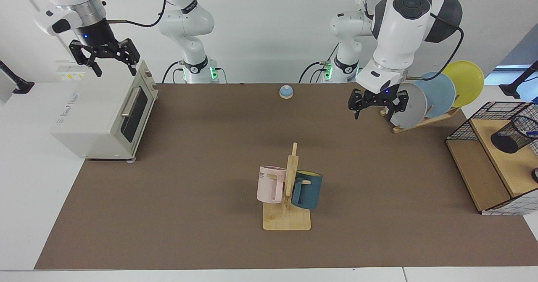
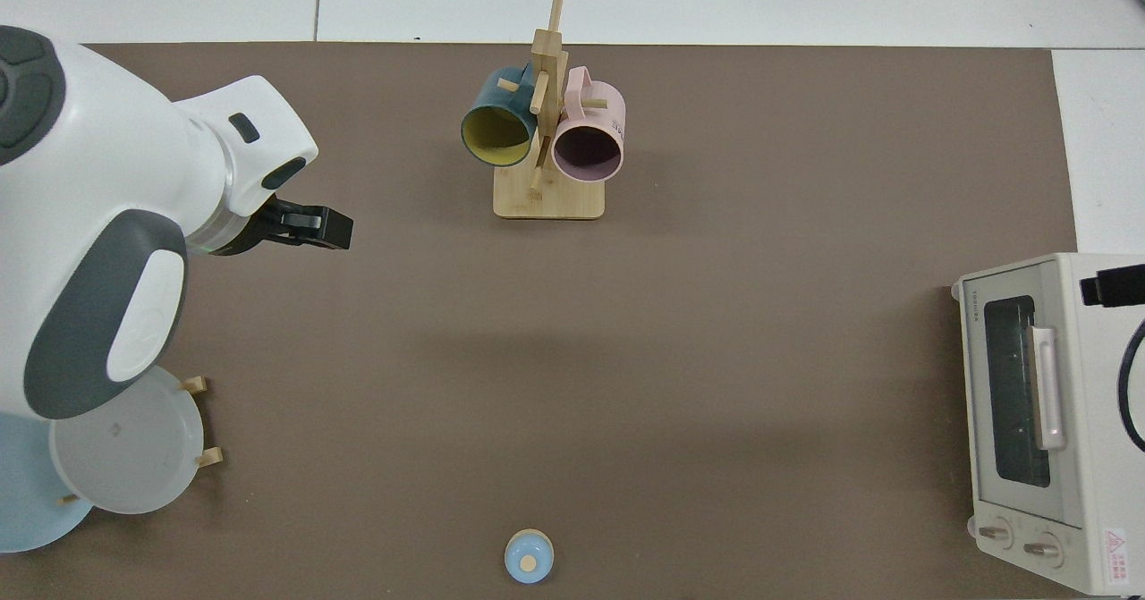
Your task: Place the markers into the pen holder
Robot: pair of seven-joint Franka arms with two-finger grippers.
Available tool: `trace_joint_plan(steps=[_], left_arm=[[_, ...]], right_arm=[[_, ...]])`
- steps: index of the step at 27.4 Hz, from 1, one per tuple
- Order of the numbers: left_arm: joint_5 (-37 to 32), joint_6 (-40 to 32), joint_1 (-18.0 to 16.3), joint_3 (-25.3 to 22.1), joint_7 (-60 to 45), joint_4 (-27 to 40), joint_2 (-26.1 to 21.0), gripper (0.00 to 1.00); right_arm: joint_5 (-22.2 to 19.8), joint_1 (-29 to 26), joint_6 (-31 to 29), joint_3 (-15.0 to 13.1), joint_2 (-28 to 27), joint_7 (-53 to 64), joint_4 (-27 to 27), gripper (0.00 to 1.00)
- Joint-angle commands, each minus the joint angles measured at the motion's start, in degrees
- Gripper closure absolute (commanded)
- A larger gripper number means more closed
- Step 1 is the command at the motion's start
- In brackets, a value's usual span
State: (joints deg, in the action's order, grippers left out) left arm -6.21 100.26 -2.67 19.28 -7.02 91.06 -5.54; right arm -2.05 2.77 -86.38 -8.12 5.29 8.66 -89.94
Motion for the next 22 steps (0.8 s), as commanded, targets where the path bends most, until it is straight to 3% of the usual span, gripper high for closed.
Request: trace_joint_plan(steps=[1, 9, 11, 17, 22], left_arm=[[2.3, -0.9, -0.1, -1.0, -0.5, -1.0, 2.7, 0.0], [4.4, -5.2, -2.4, -2.0, -0.6, -1.0, 6.3, 0.0], [4.6, -6.7, -0.7, -5.1, -1.0, -0.4, 7.6, 0.0], [5.1, -7.5, 9.5, -17.1, -0.5, -0.1, 9.5, 0.0], [5.1, -7.2, 10.3, -19.0, 1.0, 0.2, 10.1, 0.0]], right_arm=[[-0.3, -0.6, 0.8, 0.6, 1.0, 0.4, -1.0, 0.0], [-0.3, -0.7, 0.8, 0.6, 1.0, 0.4, -0.9, 0.0], [-0.3, -0.7, 0.8, 0.6, 1.0, 0.5, -0.9, 0.0], [-0.3, -0.7, 0.8, 0.6, 1.0, 0.5, -0.9, 0.0], [-0.3, -0.7, 0.8, 0.6, 1.0, 0.5, -0.9, 0.0]])
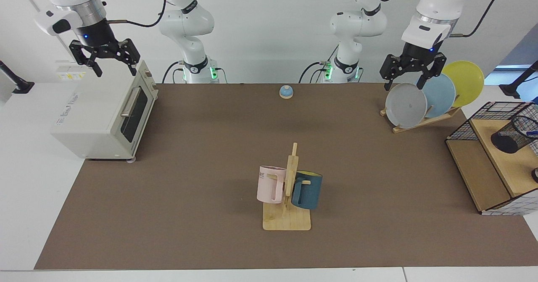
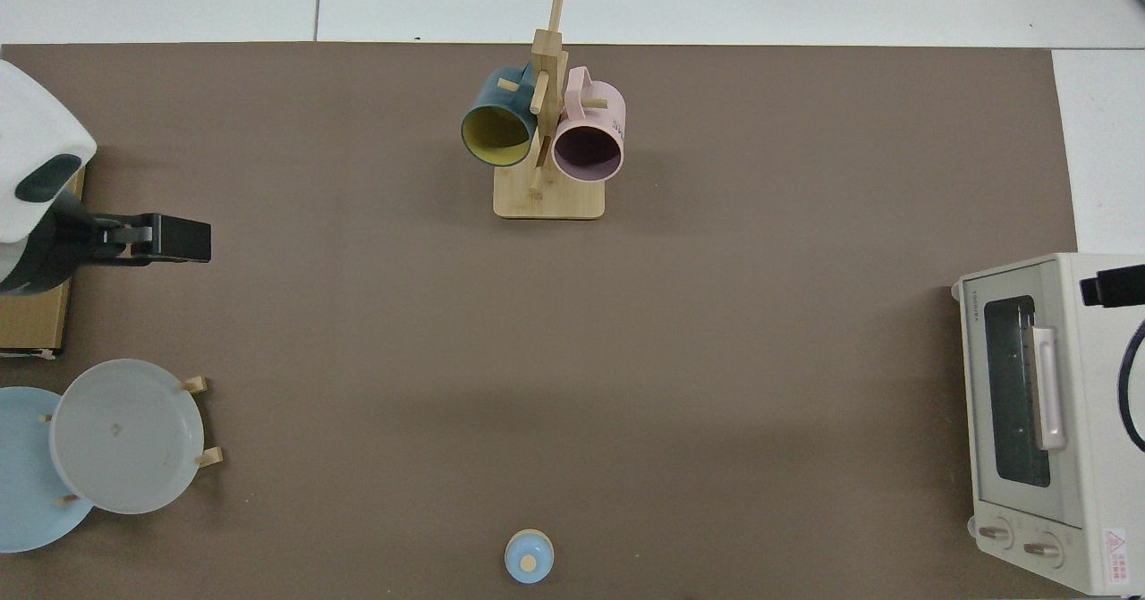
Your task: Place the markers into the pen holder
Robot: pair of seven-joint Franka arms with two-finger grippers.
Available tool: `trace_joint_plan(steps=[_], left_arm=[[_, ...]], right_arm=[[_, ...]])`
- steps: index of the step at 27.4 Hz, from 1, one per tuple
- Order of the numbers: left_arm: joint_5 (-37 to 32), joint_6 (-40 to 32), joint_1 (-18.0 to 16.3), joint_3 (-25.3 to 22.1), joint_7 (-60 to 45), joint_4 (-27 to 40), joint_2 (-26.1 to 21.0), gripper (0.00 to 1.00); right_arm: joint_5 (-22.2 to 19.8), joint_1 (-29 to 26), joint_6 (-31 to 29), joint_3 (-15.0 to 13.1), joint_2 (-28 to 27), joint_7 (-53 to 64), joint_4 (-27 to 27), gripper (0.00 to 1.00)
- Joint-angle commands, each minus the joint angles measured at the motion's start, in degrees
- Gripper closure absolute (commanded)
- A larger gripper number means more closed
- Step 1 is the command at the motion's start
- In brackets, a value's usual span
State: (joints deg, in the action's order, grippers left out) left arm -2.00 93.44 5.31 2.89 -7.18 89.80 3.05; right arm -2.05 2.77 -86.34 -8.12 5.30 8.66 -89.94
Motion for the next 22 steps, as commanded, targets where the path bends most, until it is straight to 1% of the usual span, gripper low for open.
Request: trace_joint_plan(steps=[1, 6, 8, 12, 17, 22], left_arm=[[0.9, 0.2, 2.2, -2.6, 2.6, 1.9, 1.5, 0.0], [1.0, 1.5, 1.7, -2.6, 9.0, 2.5, 1.5, 0.0], [1.0, 2.5, 1.7, -2.6, 9.3, 2.5, 1.5, 0.0], [1.4, 2.4, 1.8, -2.6, 9.3, 2.7, 1.5, 0.0], [1.5, 3.7, 1.7, -2.8, 8.8, 4.9, 1.2, 0.0], [1.5, 3.4, 1.9, -2.6, 7.7, 6.1, 1.9, 0.0]], right_arm=[[-0.3, -0.7, 0.7, 0.6, 1.0, 0.5, -0.9, 0.0], [-0.3, -0.7, 0.7, 0.6, 1.0, 0.5, -0.9, 0.0], [-0.3, -0.7, 0.7, 0.6, 1.0, 0.5, -0.9, 0.0], [-0.3, -0.7, 0.7, 0.6, 1.0, 0.5, -0.9, 0.0], [-0.3, -0.7, 0.7, 0.6, 1.0, 0.5, -0.9, 0.0], [-0.3, -0.7, 0.7, 0.6, 1.0, 0.5, -0.9, 0.0]])
